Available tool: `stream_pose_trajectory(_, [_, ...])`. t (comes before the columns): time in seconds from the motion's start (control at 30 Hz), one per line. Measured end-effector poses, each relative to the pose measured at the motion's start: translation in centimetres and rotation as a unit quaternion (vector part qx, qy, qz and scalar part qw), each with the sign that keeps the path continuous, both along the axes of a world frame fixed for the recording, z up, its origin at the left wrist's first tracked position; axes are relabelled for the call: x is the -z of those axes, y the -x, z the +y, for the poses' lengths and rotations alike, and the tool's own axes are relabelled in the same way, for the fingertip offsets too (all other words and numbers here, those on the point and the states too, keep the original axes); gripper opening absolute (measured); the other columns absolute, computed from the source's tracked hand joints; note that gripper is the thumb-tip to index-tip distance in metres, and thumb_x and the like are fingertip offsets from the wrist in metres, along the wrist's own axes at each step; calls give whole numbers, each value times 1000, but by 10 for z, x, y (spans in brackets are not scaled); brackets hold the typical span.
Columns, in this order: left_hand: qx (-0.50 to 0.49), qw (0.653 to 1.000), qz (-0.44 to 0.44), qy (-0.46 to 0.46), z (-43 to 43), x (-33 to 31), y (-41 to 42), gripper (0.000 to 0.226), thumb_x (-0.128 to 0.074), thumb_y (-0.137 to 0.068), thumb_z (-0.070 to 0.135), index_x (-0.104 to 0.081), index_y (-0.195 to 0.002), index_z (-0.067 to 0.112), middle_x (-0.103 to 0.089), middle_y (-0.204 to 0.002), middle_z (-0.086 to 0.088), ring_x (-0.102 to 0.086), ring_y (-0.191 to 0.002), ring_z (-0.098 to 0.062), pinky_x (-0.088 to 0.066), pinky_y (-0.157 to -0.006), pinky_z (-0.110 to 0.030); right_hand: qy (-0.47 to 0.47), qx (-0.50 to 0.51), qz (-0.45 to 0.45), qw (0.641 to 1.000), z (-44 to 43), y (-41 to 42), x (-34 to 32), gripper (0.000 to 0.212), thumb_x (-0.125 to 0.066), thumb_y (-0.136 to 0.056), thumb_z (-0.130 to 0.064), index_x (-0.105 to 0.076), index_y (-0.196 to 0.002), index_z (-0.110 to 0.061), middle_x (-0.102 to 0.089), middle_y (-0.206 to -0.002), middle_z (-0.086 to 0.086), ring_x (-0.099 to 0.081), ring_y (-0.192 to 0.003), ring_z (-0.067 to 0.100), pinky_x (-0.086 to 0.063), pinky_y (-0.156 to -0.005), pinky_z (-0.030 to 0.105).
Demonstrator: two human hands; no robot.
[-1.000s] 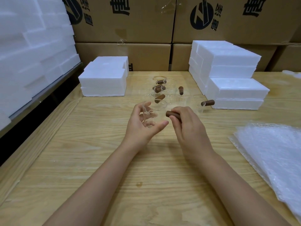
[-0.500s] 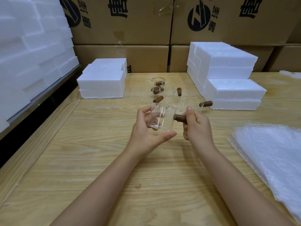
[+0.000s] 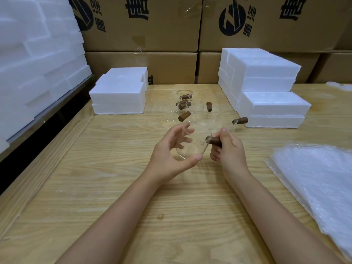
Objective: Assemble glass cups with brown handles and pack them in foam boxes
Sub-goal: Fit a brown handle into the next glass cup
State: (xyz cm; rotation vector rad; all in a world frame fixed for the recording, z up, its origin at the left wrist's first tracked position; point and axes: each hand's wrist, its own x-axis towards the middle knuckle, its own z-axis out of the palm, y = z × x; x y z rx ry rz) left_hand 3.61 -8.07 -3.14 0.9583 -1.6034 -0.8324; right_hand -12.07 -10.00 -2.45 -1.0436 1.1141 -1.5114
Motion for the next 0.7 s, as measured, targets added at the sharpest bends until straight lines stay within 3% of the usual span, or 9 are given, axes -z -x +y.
stream_pose_trajectory(0.23, [-15,996,-60,70,-4,1,-6,73,-82,-66,15,-49,-130,28,-59,-126,18,-54,-120,-6,-39,-99,-19,40,-16,15,999,-1,-1,7,40,-32,-105,-25,-54,-74,-9,-63,-57,-6,-39,-44,1,-34,-43,17])
stream_pose_trajectory(0.33, [-26,994,-68,85,-5,3,-7,73,-80,-65,8,-48,-127,29,-59,-128,10,-54,-122,-10,-38,-100,-18,92,10,73,993,1,-1,9,39,-32,-105,-23,-56,-76,-14,-64,-62,-6,-46,-50,0,-38,-50,16])
stream_pose_trajectory(0.5, [-35,994,-63,77,-7,5,-5,74,-84,-65,7,-42,-120,36,-57,-131,16,-54,-121,-6,-40,-101,-21,165,54,157,972,5,-3,9,34,-31,-104,-21,-55,-80,-19,-64,-69,-11,-61,-67,-5,-40,-64,11])
stream_pose_trajectory(0.6, [-32,996,-54,67,-6,5,-6,73,-85,-64,12,-41,-118,34,-57,-129,16,-53,-120,-2,-40,-99,-18,198,76,190,959,7,-4,7,31,-31,-101,-24,-55,-82,-17,-62,-67,-13,-59,-66,-8,-38,-64,7])
stream_pose_trajectory(0.7, [-30,998,-48,27,-6,7,-6,73,-85,-60,21,-42,-117,36,-58,-125,22,-54,-118,-2,-43,-100,-25,199,87,206,954,8,-5,8,31,-32,-101,-24,-55,-82,-18,-62,-69,-12,-57,-63,-9,-38,-63,6])
